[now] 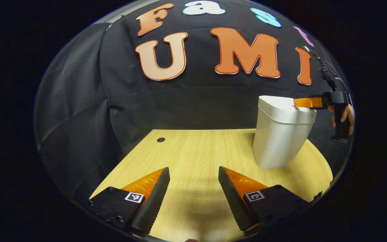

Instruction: Press the lid of the desktop garbage bin to open it, pick up the crumpled paper on the desktop and throw it into the bin, then pick up the pop can on the desktop and drop it into the bin, and finally close the garbage bin lid.

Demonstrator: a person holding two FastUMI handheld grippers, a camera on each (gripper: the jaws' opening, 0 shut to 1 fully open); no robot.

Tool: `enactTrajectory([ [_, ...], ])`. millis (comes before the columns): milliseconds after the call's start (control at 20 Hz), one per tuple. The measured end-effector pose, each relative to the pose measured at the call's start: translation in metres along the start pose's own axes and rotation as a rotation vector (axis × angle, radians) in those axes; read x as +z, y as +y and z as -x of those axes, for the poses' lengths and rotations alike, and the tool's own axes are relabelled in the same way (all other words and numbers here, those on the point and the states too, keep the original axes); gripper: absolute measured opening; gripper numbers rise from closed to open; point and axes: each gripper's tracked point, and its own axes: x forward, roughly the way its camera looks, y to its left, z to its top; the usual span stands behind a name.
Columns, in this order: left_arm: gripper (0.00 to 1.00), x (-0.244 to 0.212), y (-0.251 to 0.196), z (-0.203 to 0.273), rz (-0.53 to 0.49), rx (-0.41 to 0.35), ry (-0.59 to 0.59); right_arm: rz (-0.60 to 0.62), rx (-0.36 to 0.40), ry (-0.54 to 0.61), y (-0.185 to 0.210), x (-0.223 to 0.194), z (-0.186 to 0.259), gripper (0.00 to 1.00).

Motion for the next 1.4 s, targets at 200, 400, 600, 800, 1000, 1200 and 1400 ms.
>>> enactTrajectory([
  [200, 0.92, 0.005, -0.003, 0.005, -0.010, -0.004, -0.014, -0.018, -0.002, -0.012, 0.001, 0.002, -0.001, 0.57],
  [400, 0.92, 0.026, 0.001, 0.016, -0.020, 0.002, -0.065, -0.022, 0.018, -0.040, 0.003, 0.003, 0.006, 0.57],
  [600, 0.93, 0.062, 0.010, 0.021, 0.004, -0.006, -0.142, 0.005, -0.026, -0.028, 0.003, -0.004, 0.021, 0.75],
  [800, 0.95, 0.092, 0.019, 0.023, 0.034, -0.043, -0.199, -0.007, -0.047, -0.067, 0.014, 0.003, 0.047, 0.84],
  [1000, 0.92, 0.123, 0.036, 0.028, 0.010, -0.064, -0.261, 0.021, -0.081, -0.123, 0.027, 0.007, 0.077, 0.84],
  [1200, 0.93, 0.152, 0.042, 0.034, 0.004, -0.099, -0.316, 0.001, -0.077, -0.159, 0.050, 0.007, 0.098, 0.84],
  [1400, 0.93, 0.187, 0.045, 0.049, 0.010, -0.125, -0.393, 0.002, -0.079, -0.185, 0.068, 0.014, 0.122, 0.83],
])
